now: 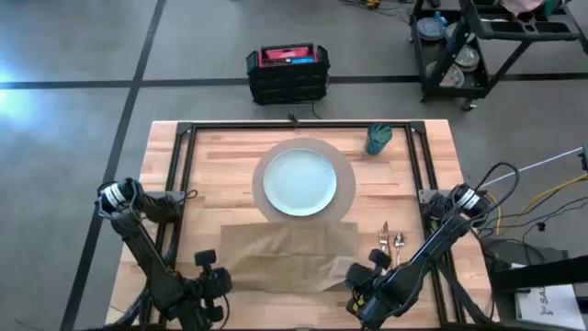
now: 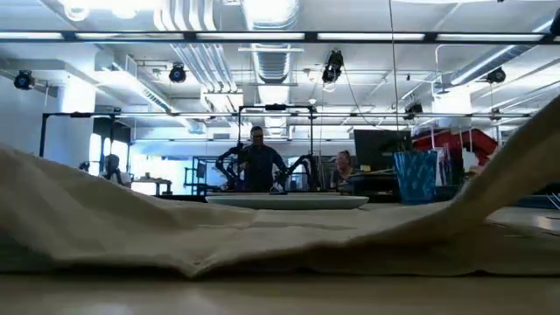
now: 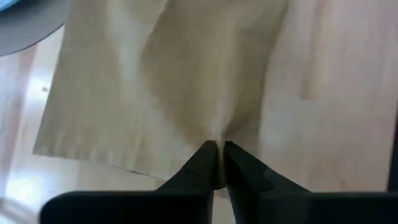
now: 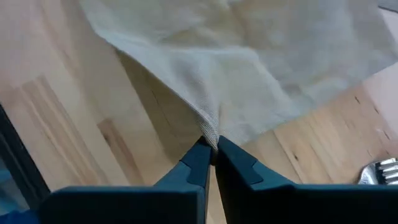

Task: Set table place
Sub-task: Fold the brown table napkin

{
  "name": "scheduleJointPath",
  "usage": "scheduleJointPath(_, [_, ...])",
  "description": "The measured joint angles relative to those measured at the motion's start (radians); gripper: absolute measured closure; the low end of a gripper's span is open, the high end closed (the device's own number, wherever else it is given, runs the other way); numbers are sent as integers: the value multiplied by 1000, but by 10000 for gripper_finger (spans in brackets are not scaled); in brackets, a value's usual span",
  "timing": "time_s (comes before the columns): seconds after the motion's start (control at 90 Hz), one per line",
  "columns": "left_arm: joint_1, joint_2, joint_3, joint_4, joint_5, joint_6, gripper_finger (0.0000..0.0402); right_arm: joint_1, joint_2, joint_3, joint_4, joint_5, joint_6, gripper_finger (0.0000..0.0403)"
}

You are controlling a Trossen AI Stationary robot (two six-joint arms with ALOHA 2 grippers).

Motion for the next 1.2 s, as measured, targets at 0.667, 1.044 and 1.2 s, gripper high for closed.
scheduleJointPath(0.667, [11,-1,-1,-113,-180,-248,245,-8,-4,55,-20,145,-92,183])
scheduleJointPath(1.044, [48,-1,0,-44,-54,-554,288,-281,3,72,49,132,-709,203])
scheduleJointPath(1.2, [39,6,0,-6,-14,-635,286,-391,-2,76,200,46,-955,206])
